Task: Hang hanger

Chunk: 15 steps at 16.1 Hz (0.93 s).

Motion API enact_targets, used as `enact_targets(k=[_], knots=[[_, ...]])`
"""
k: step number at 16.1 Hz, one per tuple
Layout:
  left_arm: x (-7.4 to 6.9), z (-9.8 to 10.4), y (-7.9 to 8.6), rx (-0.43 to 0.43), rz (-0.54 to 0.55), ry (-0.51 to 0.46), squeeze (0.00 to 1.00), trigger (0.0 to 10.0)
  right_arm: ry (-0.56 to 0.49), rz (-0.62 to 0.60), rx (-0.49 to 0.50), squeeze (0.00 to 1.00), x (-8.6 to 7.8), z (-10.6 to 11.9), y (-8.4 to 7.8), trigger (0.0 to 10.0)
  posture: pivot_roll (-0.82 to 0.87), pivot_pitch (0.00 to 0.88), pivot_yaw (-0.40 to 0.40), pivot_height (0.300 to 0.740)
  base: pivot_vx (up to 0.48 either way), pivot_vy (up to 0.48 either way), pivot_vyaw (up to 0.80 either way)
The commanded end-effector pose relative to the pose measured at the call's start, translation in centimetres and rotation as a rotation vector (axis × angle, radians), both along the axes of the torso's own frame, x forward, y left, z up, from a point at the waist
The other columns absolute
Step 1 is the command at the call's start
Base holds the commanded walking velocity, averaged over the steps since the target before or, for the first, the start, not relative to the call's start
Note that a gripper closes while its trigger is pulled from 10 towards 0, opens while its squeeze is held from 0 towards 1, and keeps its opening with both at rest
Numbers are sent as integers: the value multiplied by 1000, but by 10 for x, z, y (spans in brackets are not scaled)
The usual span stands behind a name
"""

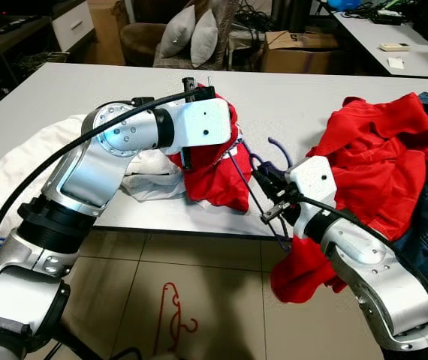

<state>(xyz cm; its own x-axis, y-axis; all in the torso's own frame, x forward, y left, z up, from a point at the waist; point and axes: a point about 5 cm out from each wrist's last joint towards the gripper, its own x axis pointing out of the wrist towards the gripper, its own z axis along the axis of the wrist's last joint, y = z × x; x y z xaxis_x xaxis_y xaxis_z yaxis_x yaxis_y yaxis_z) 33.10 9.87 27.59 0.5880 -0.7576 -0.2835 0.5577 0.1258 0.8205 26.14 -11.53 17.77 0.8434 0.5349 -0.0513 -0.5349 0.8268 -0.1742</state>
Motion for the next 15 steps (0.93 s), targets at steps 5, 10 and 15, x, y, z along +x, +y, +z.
enact_targets(k=[5,10,15], knots=[[-6,-13,19,73,-23,106,1000,10000,-29,-21,85,0,10,10,-8,10000,3,0,2,740,0,0,0],[-7,-8,44,44,21,177,1000,10000,-22,37,126,0,15,13,-18,10000,10,0,-8,740,0,0,0],[-8,33,52,-156,-23,104,1000,10000,-15,197,91,0,19,20,-41,10000,18,0,-17,740,0,0,0]])
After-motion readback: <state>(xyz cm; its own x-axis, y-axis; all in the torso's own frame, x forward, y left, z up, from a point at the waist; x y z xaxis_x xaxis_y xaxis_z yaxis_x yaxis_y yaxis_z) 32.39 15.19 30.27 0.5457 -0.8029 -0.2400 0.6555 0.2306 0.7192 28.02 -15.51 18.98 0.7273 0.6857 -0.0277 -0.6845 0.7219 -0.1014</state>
